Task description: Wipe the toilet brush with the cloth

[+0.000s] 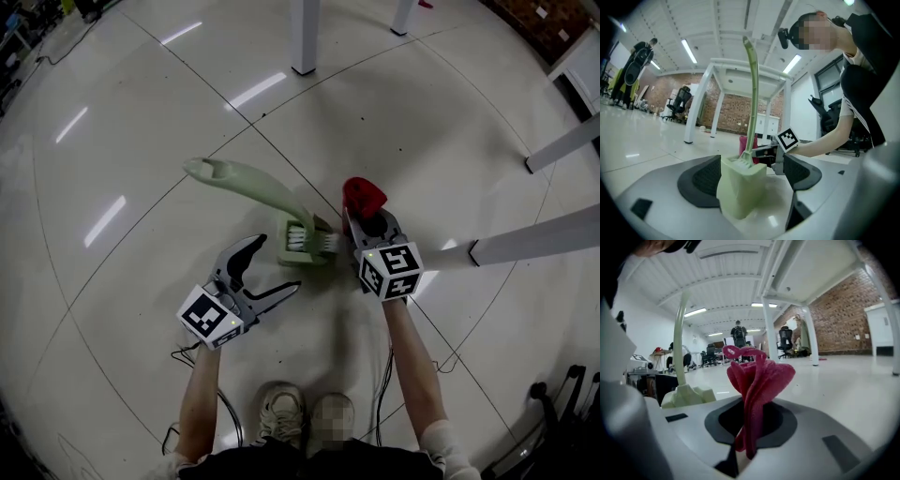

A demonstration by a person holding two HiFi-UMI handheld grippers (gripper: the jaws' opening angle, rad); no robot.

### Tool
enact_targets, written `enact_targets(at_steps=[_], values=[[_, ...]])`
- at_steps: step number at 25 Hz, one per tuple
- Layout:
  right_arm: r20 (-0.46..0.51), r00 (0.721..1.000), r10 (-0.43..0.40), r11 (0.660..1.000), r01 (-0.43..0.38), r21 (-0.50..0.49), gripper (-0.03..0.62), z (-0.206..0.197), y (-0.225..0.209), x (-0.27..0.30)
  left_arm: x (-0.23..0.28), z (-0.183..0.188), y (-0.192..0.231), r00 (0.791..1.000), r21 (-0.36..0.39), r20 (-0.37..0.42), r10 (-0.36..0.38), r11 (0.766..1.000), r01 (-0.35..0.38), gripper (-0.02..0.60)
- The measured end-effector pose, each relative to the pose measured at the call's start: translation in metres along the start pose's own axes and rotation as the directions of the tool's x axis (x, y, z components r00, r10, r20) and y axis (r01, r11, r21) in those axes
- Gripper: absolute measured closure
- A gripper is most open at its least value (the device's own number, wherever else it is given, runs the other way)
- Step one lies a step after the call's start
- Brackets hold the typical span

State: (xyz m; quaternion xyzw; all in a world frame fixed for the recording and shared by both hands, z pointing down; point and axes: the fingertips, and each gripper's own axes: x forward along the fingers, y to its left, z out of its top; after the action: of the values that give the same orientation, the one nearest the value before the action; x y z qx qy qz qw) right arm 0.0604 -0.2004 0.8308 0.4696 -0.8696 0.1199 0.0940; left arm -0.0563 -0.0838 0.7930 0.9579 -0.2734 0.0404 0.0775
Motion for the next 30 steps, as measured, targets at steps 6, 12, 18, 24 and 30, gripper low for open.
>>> enact_targets(at_steps=[6,12,18,24,30], values=[[0.033,0.999,-0.012,0.913,-0.003,0.408,0.562,-0.033,0.005,-0.027,0.019,0.0,-0.007,0.998,0.036,-0.036,-0.061,0.997,0.062,0.176],[0.092,0.996,-0.011,0.76,-0.051,0.647,0.563,-0.038,0.021,-0.045,0.021,0.0,-0.009,0.997,0.046,-0.04,-0.06,0.997,0.062,0.176],[0.07,0.996,-0.059,0.77,0.0,0.637,0.562,-0.047,0.022,-0.063,0.024,-0.001,-0.01,0.997,0.072,-0.048,-0.061,0.995,0.064,0.176],[0.039,0.994,-0.102,0.79,0.057,0.61,0.562,-0.054,0.021,-0.08,0.024,-0.001,-0.01,0.998,0.066,-0.04,-0.056,0.996,0.059,0.176],[0.033,0.999,-0.003,0.806,-0.017,0.592,0.562,-0.065,0.062,-0.083,0.023,-0.001,-0.01,0.998,0.05,-0.027,-0.051,0.997,0.052,0.176]])
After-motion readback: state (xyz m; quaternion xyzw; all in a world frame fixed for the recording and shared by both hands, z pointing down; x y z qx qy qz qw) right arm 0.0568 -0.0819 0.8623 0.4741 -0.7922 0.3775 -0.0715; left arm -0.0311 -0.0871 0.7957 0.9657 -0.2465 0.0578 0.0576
